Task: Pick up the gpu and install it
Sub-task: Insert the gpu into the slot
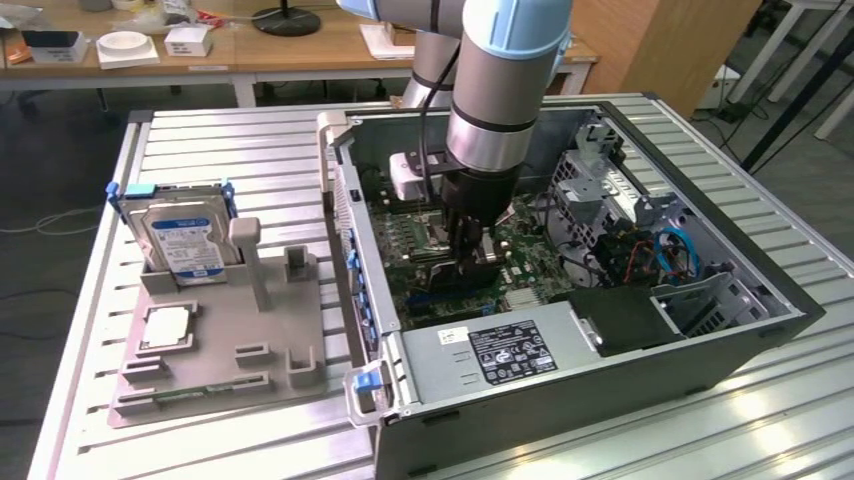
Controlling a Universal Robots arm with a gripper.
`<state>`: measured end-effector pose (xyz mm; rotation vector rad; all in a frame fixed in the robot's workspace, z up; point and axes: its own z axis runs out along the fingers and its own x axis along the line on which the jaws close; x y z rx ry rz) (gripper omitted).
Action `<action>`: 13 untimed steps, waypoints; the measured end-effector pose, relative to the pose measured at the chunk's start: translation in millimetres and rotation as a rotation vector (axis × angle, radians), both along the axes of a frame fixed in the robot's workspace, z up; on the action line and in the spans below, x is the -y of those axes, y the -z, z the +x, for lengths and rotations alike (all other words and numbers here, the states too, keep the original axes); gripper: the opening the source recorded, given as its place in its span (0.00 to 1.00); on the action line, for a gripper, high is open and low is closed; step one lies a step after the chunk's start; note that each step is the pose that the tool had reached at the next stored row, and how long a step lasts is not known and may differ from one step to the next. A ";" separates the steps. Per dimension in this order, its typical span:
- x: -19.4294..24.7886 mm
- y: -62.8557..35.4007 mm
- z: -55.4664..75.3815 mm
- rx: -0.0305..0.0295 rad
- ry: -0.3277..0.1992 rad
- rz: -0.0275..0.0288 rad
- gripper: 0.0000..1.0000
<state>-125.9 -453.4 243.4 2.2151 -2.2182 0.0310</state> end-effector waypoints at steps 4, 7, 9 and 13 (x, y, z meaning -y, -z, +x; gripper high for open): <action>0.0 0.0 0.0 0.0000 0.000 0.0000 0.26; 0.0 0.0 0.0 0.0000 0.000 0.0000 0.26; 0.0 0.0 0.0 0.0000 0.000 0.0000 0.26; 0.0 0.1 -0.1 -0.0003 0.000 0.0002 0.26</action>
